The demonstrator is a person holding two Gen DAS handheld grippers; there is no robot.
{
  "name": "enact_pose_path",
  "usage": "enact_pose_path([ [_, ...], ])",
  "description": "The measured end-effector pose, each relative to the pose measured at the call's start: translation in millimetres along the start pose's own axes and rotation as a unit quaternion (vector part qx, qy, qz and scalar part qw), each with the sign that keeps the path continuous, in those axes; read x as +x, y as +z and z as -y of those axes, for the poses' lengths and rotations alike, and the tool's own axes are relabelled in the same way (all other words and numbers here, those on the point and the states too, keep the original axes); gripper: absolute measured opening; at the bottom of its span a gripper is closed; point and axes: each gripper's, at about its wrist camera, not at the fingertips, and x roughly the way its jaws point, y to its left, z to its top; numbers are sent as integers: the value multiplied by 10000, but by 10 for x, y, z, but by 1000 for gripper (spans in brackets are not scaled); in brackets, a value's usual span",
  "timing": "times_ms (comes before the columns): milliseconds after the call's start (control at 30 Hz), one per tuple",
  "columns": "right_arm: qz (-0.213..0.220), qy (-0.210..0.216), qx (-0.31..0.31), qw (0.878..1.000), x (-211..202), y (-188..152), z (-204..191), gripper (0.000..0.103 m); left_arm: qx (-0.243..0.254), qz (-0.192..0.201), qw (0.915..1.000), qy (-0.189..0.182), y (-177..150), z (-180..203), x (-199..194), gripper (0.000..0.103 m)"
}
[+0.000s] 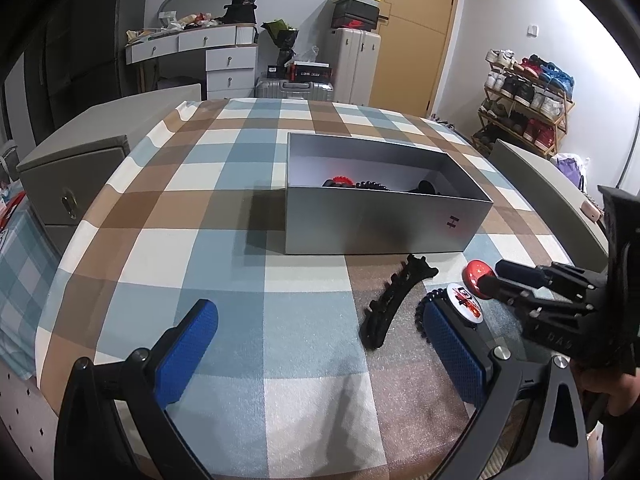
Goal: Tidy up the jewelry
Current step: 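Lower the right gripper onto the red 'I China' badge and close it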
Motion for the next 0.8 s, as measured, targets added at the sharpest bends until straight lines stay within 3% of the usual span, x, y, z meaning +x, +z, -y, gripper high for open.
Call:
enact_pose_path([
  [133, -97, -224, -251, 9994, 74, -10, -96, 43, -64, 41, 10000, 12, 11, -58, -11, 100],
  [433, -58, -327, -359, 9988, 71, -21, -112, 41, -128, 41, 9998, -154, 62, -98, 9, 100],
  [467, -43, -314, -320, 9990, 63, -25, -99, 39, -86, 57, 9998, -190, 67, -72, 2, 100],
  [567, 216, -172, -237, 9993, -58, -17, -63, 15, 22, 53, 9996, -289, 84, 4, 2, 100],
  [800, 245, 92, 40, 9996, -118, -28, 67, 16, 466, -78, 9973, -563, 121, 285, 60, 100],
])
